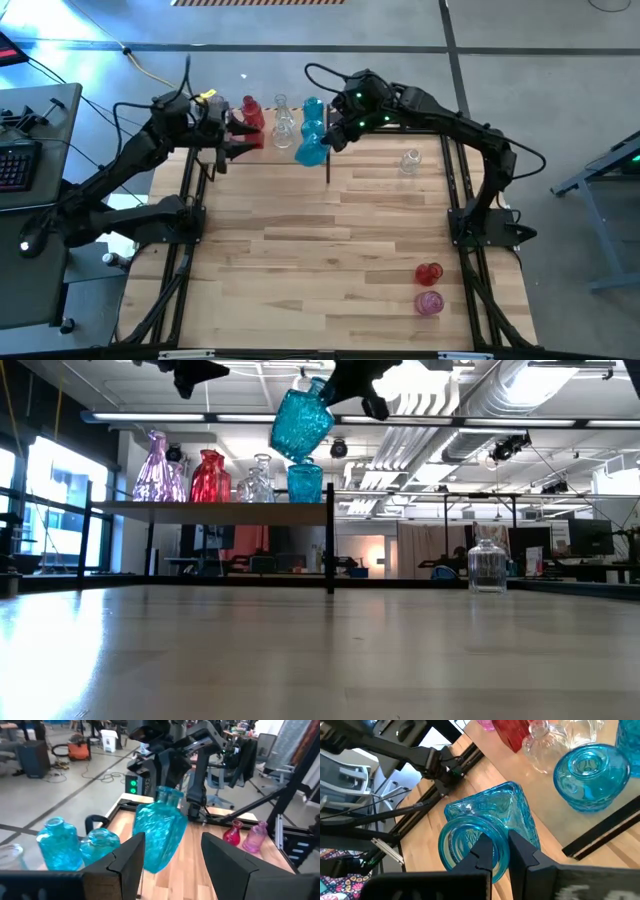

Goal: Sort vases onto shelf
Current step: Put the blue vase on the shelf aligned with the other blue vases

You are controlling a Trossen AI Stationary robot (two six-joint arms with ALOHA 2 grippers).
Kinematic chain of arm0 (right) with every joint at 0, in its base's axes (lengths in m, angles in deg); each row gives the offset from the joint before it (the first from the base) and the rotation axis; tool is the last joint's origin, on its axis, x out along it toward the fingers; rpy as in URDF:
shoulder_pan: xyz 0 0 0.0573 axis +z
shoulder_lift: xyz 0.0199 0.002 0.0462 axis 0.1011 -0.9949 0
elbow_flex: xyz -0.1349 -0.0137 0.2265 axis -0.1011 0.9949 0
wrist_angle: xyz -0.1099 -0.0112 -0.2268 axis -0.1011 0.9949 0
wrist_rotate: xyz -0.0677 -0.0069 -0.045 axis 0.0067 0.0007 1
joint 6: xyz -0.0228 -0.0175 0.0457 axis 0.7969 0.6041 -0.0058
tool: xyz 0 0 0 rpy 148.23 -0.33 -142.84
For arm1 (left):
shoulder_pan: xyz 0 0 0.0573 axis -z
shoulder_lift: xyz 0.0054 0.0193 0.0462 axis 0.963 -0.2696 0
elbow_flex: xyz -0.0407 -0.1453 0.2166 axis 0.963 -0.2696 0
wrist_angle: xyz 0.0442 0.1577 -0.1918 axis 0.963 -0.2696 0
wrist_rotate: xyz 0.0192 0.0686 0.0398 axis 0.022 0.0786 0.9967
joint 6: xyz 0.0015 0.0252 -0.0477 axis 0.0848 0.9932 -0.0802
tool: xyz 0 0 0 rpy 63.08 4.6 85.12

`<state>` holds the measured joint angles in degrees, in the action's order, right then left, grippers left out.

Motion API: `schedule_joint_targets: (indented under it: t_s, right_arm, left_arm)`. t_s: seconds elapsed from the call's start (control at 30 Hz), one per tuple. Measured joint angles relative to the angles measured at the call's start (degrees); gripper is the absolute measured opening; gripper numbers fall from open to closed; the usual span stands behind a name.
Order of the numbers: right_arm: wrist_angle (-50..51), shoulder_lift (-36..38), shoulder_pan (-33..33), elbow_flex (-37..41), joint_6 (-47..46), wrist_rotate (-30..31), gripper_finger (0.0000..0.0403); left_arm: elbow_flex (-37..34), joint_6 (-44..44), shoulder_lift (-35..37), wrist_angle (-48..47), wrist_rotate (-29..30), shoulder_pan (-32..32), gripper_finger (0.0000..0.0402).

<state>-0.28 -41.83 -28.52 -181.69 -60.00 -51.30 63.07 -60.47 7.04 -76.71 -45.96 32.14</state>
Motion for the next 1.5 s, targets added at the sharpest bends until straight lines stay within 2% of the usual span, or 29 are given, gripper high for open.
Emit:
schedule_joint_targets:
  t_s: [0.37,0.53,0.8,1.0,1.17,1.5]
  right_arm:
    - [-0.1,-3.5,-0.1,0.0,-2.1,0.5,0.0004]
    - [0.4,-3.9,-0.4,0.0,-4.2,3.4,0.0004]
    - [1.6,-4.0,-0.5,0.0,-5.9,3.6,0.0004]
    - [1.8,-4.1,-0.5,0.0,-7.4,6.1,0.0004]
    - [1.9,-4.1,-0.5,0.0,-9.5,7.1,0.0004]
    - [3.2,-4.1,-0.2,0.0,-14.1,7.5,0.0004]
  left_arm:
    - [0.0,0.0,-4.8,0.0,0.5,3.5,0.0186]
    - [0.0,0.0,-8.0,0.0,0.8,5.0,0.0186]
    - [0.0,0.0,-12.5,0.0,1.4,6.7,0.0186]
    - [0.0,0.0,-15.1,0.0,1.5,8.1,0.0186]
    - [0.0,0.0,-16.4,0.0,5.4,9.1,0.0186]
    - [0.0,0.0,-17.6,0.7,7.3,11.0,0.0186]
